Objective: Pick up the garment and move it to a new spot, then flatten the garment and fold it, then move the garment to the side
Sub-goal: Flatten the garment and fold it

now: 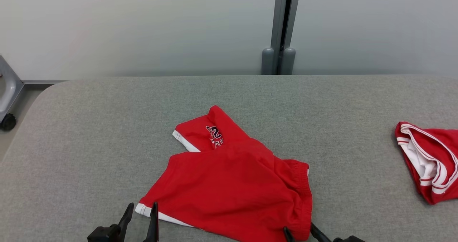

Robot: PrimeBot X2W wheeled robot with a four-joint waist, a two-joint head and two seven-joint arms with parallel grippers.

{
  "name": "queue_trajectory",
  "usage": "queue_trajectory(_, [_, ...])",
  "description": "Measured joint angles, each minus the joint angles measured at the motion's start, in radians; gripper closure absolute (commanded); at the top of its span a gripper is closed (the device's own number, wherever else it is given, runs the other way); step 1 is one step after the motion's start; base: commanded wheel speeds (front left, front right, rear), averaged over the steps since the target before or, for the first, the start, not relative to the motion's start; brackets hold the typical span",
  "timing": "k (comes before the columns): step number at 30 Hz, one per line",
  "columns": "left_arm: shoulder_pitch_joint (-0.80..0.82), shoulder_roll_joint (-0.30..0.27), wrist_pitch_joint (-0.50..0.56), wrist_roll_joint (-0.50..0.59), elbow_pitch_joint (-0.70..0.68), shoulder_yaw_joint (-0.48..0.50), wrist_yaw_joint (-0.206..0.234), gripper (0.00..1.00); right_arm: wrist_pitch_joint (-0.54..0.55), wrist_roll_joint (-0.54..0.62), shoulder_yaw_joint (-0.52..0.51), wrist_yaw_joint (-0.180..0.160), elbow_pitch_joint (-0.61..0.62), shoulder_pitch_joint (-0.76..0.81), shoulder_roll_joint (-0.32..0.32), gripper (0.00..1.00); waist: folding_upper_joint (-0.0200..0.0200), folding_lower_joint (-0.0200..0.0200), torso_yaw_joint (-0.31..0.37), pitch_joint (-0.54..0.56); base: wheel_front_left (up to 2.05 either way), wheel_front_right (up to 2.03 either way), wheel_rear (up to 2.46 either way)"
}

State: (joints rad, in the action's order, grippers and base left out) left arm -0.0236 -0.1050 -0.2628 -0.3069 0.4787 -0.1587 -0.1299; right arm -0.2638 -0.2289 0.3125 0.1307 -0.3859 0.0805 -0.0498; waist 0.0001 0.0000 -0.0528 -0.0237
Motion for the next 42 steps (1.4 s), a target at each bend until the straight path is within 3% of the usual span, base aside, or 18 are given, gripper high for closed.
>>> queue_trajectory(6, [0.0,-0.005,0.0,-0.003,-0.007,-0.01,0.0,0.0,0.0,-0.009,0.019,0.0,-0.029,-0.04,0.0,0.0,0.0,0.0,-0.017,-0.01,0.0,0.0,0.0])
queue_trajectory(7, [0.0,-0.006,0.0,-0.007,-0.008,-0.01,0.0,0.0,0.0,-0.009,0.02,0.0,-0.029,-0.043,0.0,0.14,0.0,0.0,-0.019,-0.012,0.0,0.0,0.0])
queue_trajectory(8, [0.0,-0.006,0.0,-0.009,-0.009,-0.011,0.0,0.0,0.0,-0.013,0.019,0.0,-0.028,-0.048,0.0,0.52,0.0,0.0,-0.021,-0.015,0.0,0.0,0.0])
queue_trajectory(9, [-0.001,-0.006,0.0,-0.009,-0.01,-0.012,0.0,0.0,0.0,-0.018,0.018,0.0,-0.026,-0.055,0.0,0.83,0.0,0.0,-0.023,-0.018,0.0,0.0,0.0])
queue_trajectory(10, [-0.001,-0.007,0.0,-0.01,-0.012,-0.013,0.0,0.0,0.0,-0.026,0.019,0.0,-0.025,-0.064,0.0,1.0,0.0,0.0,-0.024,-0.021,0.0,0.0,0.0])
queue_trajectory(16, [0.013,-0.015,0.0,-0.021,-0.018,-0.036,0.0,0.0,0.0,-0.09,-0.031,0.0,-0.054,-0.208,0.0,1.0,0.0,0.0,-0.037,-0.059,0.0,0.0,0.0])
queue_trajectory(25, [0.091,-0.035,0.0,-0.064,-0.021,-0.105,0.0,0.0,0.0,0.017,-0.203,0.0,-0.254,-0.474,0.0,1.0,0.0,0.0002,-0.099,-0.146,0.0,0.0,0.0])
queue_trajectory(34, [0.133,-0.049,0.0,-0.118,0.01,-0.109,0.0,0.0,0.0,0.158,-0.379,0.0,-0.437,-0.588,0.0,1.0,0.0,0.0002,-0.149,-0.234,0.0,0.0,0.0])
queue_trajectory(35, [0.132,-0.046,0.0,-0.14,0.028,-0.109,0.0,0.0,0.0,0.161,-0.382,0.0,-0.439,-0.592,0.0,0.65,0.0,0.0003,-0.149,-0.238,0.0,0.0,0.0])
queue_trajectory(36, [0.135,-0.049,0.001,-0.14,0.019,-0.105,0.0,0.0,0.0,0.163,-0.381,0.0,-0.441,-0.594,0.001,0.03,0.0,0.0003,-0.147,-0.24,0.0,0.0,0.0])
queue_trajectory(42, [0.154,-0.056,0.0,-0.113,-0.013,-0.062,0.0,0.0,0.0,0.165,-0.36,0.0,-0.393,-0.559,0.0,0.0,-0.0001,0.0002,-0.118,-0.215,0.0,0.0,0.0])
